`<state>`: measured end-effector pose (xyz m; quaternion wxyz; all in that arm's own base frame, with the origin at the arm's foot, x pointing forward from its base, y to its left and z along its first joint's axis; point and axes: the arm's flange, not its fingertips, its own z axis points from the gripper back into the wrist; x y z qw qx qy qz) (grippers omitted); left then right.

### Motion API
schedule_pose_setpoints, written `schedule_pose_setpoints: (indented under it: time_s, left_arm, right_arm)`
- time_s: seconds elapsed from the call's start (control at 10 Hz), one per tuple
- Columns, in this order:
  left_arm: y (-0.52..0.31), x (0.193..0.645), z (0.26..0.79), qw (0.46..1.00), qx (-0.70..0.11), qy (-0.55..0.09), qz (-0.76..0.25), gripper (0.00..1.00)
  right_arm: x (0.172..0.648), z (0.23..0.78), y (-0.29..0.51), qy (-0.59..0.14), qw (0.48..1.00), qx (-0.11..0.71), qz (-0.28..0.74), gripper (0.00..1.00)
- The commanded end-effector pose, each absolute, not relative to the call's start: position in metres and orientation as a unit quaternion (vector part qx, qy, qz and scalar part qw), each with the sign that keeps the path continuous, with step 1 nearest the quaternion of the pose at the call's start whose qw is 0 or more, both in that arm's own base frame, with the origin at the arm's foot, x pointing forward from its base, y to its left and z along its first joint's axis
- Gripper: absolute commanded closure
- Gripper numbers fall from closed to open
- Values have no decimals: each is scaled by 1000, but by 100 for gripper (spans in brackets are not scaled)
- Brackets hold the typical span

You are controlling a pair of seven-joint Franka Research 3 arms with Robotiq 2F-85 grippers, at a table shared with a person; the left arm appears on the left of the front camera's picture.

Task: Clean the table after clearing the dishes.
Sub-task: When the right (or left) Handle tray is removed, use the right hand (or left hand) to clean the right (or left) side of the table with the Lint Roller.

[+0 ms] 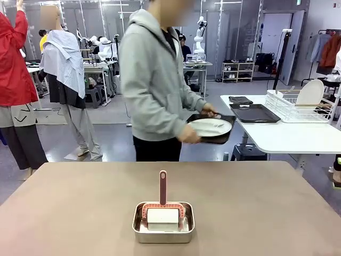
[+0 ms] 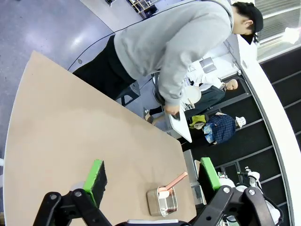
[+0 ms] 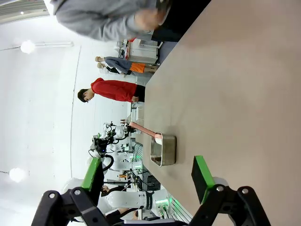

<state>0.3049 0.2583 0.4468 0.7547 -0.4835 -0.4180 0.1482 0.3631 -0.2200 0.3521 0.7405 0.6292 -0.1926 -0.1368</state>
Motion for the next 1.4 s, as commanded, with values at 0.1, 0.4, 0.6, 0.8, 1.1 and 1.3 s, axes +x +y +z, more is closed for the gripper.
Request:
schedule_pose_setpoints:
  time_s: [0.1, 0.4, 0.6, 0.8, 1.1, 1.3]
  left_arm:
    - [164, 400, 557, 839, -390, -364, -108, 0]
    - [-29, 471, 622, 840, -315, -252, -363, 0]
    - [-146, 473, 610, 812, -255, -156, -502, 0]
    - [-225, 460, 572, 784, -128, -72, -603, 0]
    - [-273, 457, 531, 752, -89, -40, -651, 0]
    - [-279, 448, 516, 773, -122, -22, -622, 0]
  right_arm:
    - [359, 354, -219, -185, 741, 630, -139, 5]
    - [359, 354, -219, -185, 741, 630, -139, 5]
    - [359, 354, -219, -185, 741, 630, -139, 5]
    - [359, 354, -219, -185, 741, 630, -139, 5]
    - [359, 354, -219, -185, 741, 630, -139, 5]
    - [359, 354, -219, -185, 741, 630, -139, 5]
